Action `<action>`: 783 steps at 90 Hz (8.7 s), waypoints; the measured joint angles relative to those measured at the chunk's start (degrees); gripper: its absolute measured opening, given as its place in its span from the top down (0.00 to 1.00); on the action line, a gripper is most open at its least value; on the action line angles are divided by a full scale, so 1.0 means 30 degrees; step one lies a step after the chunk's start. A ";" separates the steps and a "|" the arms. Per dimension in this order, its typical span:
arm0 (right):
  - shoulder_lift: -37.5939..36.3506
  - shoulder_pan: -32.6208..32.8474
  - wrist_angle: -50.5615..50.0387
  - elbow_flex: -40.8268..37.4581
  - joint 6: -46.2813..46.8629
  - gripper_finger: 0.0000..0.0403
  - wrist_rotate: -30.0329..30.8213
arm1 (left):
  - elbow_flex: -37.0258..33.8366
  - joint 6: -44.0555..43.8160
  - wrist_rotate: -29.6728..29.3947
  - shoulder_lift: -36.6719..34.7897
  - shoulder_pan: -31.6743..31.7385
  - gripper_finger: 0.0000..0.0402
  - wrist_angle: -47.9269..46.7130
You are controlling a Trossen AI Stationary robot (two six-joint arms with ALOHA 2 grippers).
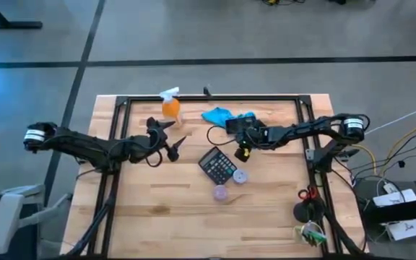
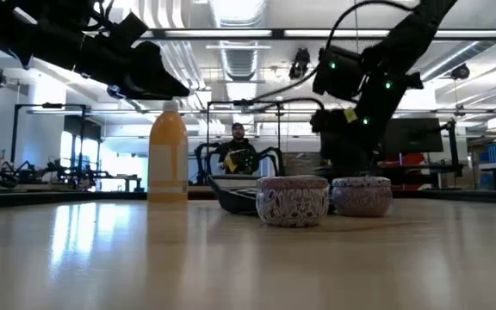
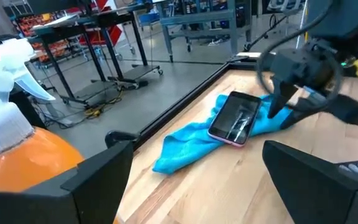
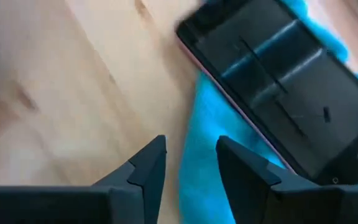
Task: Apply microfiber cloth
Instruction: Wipe the pink cellphone using the blue microfiber cloth
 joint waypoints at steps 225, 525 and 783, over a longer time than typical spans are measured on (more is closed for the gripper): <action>0.5877 -0.3225 1.1409 0.1404 -0.6103 1.00 0.2382 | 0.0000 -0.0568 0.0707 0.0015 -0.0058 0.14 -0.0492; 0.6555 -0.0536 1.7793 -0.0534 -0.3103 1.00 0.5677 | 1.0214 -0.1601 0.8691 1.7836 0.7147 0.14 -0.0995; 0.3298 -0.3970 1.5116 -0.2355 -0.3479 1.00 0.3256 | 1.0214 0.0649 0.8428 1.7646 0.7308 0.14 -0.1333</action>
